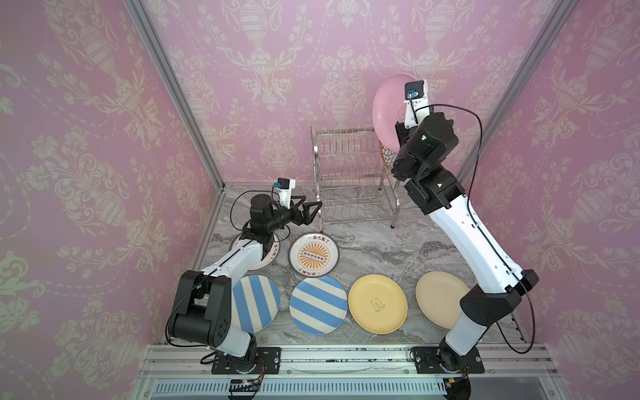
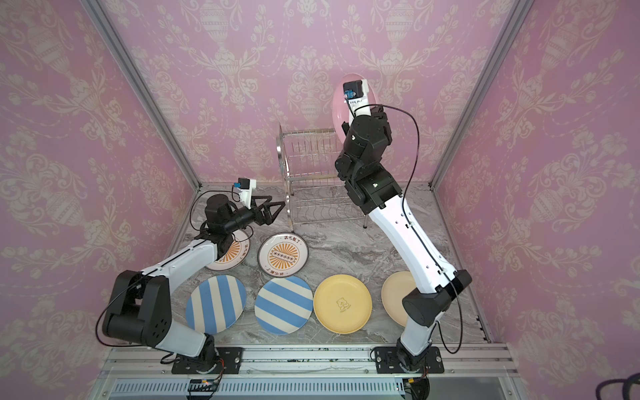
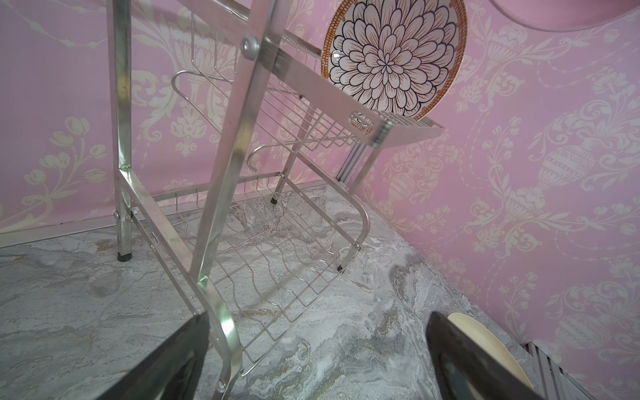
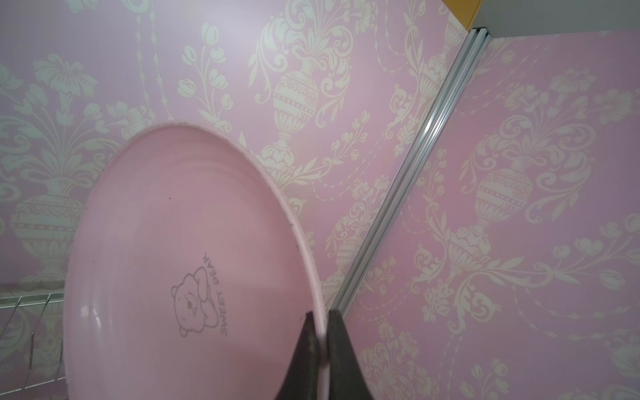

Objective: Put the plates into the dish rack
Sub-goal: 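Carry the upright pink plate with the right gripper over the dish rack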

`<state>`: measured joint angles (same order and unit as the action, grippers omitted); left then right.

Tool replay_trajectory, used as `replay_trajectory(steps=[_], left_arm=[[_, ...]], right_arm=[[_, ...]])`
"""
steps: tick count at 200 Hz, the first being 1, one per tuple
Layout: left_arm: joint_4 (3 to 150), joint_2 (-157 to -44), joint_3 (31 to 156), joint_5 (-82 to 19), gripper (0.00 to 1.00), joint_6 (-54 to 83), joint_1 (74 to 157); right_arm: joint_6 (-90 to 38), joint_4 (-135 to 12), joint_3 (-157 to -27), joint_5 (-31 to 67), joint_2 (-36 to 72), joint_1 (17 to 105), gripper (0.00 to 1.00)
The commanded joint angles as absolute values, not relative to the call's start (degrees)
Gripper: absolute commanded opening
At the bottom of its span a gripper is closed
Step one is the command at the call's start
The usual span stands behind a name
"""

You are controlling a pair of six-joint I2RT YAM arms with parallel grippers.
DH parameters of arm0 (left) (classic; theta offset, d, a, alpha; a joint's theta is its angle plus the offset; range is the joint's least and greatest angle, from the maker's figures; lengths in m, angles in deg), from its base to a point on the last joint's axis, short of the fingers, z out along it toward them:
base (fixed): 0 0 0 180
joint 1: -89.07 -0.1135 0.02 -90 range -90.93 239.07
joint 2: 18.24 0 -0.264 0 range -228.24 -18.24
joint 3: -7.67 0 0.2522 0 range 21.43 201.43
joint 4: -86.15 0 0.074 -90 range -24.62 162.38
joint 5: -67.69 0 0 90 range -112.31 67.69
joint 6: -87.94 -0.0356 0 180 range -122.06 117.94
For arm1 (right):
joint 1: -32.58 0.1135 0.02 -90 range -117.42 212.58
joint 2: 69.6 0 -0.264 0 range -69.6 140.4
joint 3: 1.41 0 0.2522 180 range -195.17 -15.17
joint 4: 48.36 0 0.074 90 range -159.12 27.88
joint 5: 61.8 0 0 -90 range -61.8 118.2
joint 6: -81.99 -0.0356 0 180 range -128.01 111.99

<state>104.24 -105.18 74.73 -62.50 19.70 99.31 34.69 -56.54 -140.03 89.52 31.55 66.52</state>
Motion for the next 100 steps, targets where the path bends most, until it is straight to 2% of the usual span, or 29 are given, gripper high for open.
replay_trajectory(steps=[1, 49, 100], left_arm=[[106.05, -105.15, 74.63, -63.72, 0.99, 20.04, 98.83], [103.86, -105.17, 74.78, -63.84, 0.99, 18.34, 98.85], [109.72, -107.62, 75.58, -66.08, 0.99, 23.05, 98.30]], right_arm=[[47.46, -39.87, -141.26, 92.76, 35.50, 66.98, 0.00], [47.06, -46.01, -147.31, 92.44, 41.80, 67.10, 0.00], [54.73, -49.84, -156.77, 91.18, 50.88, 67.12, 0.00]])
